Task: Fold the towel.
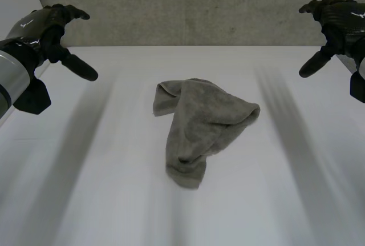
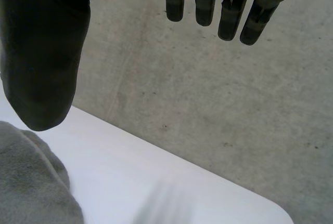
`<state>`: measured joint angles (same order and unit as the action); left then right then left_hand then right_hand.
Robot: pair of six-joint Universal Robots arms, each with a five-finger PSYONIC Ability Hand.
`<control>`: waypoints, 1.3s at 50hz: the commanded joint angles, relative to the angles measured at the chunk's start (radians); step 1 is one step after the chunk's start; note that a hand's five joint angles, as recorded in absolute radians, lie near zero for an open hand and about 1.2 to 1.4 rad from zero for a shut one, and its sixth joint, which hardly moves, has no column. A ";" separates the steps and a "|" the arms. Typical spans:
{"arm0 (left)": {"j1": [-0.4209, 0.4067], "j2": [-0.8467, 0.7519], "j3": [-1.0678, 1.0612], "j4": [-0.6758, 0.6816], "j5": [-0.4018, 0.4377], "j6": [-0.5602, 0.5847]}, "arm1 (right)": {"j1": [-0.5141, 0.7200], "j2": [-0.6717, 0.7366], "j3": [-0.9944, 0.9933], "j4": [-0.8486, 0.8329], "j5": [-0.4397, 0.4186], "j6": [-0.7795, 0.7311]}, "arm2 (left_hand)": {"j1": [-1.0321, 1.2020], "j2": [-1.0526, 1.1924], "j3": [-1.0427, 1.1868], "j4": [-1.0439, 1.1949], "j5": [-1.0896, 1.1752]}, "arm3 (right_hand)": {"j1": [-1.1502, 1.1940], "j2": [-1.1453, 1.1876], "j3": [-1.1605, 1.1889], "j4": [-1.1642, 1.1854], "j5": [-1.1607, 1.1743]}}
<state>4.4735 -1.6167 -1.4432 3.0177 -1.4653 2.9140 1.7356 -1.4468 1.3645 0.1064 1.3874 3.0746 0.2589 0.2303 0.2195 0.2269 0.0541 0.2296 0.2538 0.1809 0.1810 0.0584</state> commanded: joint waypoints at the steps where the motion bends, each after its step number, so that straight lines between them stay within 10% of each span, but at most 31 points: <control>1: -0.010 -0.026 0.009 -0.010 -0.015 0.005 | -0.007 -0.001 -0.004 0.002 0.013 0.000 | -0.084 -0.055 -0.045 -0.052 -0.053 | -0.055 -0.079 -0.006 -0.006 -0.058; 39: -0.126 -0.120 0.017 -0.003 0.000 0.011 | 0.007 0.015 0.008 -0.008 -0.040 -0.063 | -0.084 -0.055 -0.045 -0.052 -0.053 | -0.055 -0.079 -0.006 -0.006 -0.058; 50: -0.286 -0.402 0.176 0.036 0.002 0.014 | 0.051 0.263 -0.037 -0.025 -0.293 -0.322 | -0.078 -0.049 -0.045 -0.052 -0.047 | -0.055 -0.079 -0.006 -0.006 -0.058; 65: -0.387 -0.778 0.411 0.106 -0.049 0.154 | 0.125 0.704 -0.298 -0.116 -0.300 -0.392 | 0.110 0.139 -0.045 -0.052 0.140 | -0.001 -0.025 -0.006 -0.006 -0.004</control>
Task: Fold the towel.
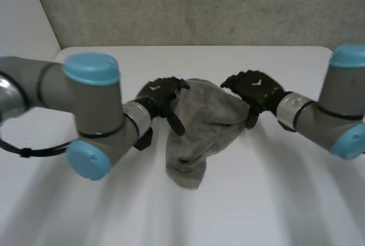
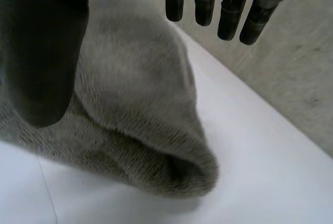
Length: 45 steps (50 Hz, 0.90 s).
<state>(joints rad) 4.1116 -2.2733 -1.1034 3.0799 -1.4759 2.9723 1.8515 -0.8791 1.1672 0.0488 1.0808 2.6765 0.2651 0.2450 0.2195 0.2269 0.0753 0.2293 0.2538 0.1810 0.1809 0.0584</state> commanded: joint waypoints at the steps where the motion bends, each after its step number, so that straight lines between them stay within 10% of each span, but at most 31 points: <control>1: -0.033 -0.143 0.079 0.072 -0.064 0.117 | 0.017 0.166 -0.122 -0.090 0.007 0.008 | 0.185 0.206 -0.045 -0.052 0.201 | 0.093 0.068 -0.006 -0.006 0.089; 11: -0.047 -0.178 0.077 0.164 -0.147 0.145 | 0.032 0.236 -0.202 -0.165 0.033 0.013 | 1.130 1.150 -0.045 -0.052 1.145 | 1.166 1.142 -0.006 -0.006 1.163; 31: 0.027 0.467 0.024 0.152 -0.123 0.131 | 0.052 -0.480 -0.101 -0.269 -0.171 0.440 | 1.131 1.151 -0.045 -0.052 1.146 | 1.167 1.143 -0.006 -0.006 1.163; 45: 0.084 0.495 -0.159 0.112 -0.080 0.086 | 0.066 -0.419 -0.017 -0.287 -0.259 0.536 | 1.123 1.143 -0.045 -0.052 1.138 | 1.167 1.143 -0.006 -0.006 1.163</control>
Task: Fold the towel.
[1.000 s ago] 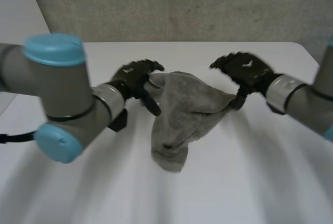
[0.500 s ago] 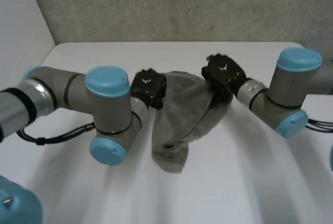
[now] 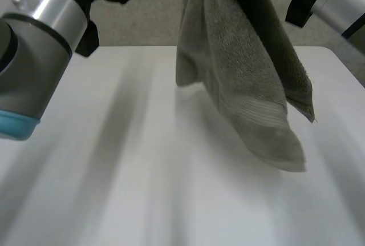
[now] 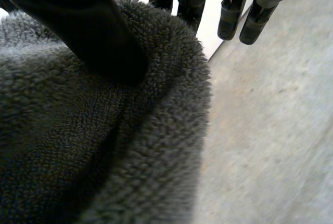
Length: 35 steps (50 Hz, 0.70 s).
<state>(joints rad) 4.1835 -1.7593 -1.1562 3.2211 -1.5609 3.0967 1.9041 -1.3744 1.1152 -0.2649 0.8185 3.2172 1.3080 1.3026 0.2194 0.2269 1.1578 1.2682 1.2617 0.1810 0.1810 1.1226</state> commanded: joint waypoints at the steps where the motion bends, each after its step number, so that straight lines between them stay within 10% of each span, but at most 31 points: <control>1: 0.010 -0.022 -0.141 -0.033 0.005 -0.064 | 0.013 0.077 0.035 0.027 0.004 -0.005 | -0.156 -0.150 -0.045 -0.052 -0.180 | 0.128 0.135 -0.007 -0.006 0.099; 9: 0.010 -0.041 -0.287 -0.035 0.012 -0.168 | 0.029 0.109 0.035 0.073 0.160 -0.105 | -0.874 -0.869 -0.045 -0.052 -0.898 | 0.128 0.135 -0.007 -0.006 0.099; 35: 0.041 -0.340 -0.289 0.014 0.004 -0.162 | 0.090 0.121 0.109 0.125 0.162 -0.166 | -1.044 -1.039 -0.045 -0.052 -1.069 | 0.128 0.135 -0.007 -0.006 0.099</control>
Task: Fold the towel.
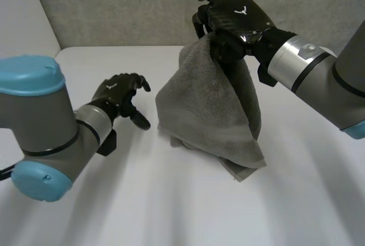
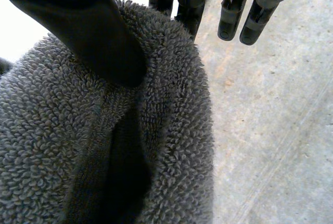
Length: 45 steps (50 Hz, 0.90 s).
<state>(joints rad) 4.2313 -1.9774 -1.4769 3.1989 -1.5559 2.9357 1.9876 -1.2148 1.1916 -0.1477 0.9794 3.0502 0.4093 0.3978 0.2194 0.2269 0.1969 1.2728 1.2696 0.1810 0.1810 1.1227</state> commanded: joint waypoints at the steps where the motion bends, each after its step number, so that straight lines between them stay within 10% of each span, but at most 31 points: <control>1: -0.007 -0.123 0.032 0.036 -0.001 -0.001 | 0.007 -0.038 0.032 0.008 0.001 0.001 | -0.146 -0.134 -0.045 -0.052 -0.108 | 0.123 0.127 -0.006 -0.006 0.099; 12: -0.016 -0.184 0.043 0.056 0.033 -0.035 | -0.010 -0.147 0.135 -0.003 -0.016 -0.004 | -0.114 -0.102 -0.045 -0.052 -0.076 | 0.123 0.127 -0.006 -0.006 0.099; 17: -0.027 -0.186 0.033 0.056 0.149 -0.154 | -0.020 -0.140 0.193 -0.006 -0.019 -0.019 | 0.762 0.773 -0.045 -0.052 0.800 | 0.123 0.127 -0.006 -0.006 0.099; 21: -0.024 -0.186 0.026 0.053 0.190 -0.213 | -0.029 -0.132 0.230 -0.006 -0.036 -0.062 | 0.986 0.997 -0.045 -0.052 1.024 | 0.123 0.127 -0.006 -0.006 0.099; 45: 0.187 0.071 -0.074 -0.060 0.260 -0.021 | -0.293 -0.200 0.401 0.393 -0.389 -0.677 | 0.987 0.998 -0.045 -0.052 1.025 | -0.806 -0.803 -0.006 -0.006 -0.831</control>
<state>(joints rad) 4.3971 -1.9455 -1.5375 3.1895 -1.3215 2.8453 1.7686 -1.4015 1.6405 0.0944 0.6379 2.4716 1.2625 1.2931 0.2193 0.2269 1.1429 0.6443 0.6623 0.1810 0.1810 0.4430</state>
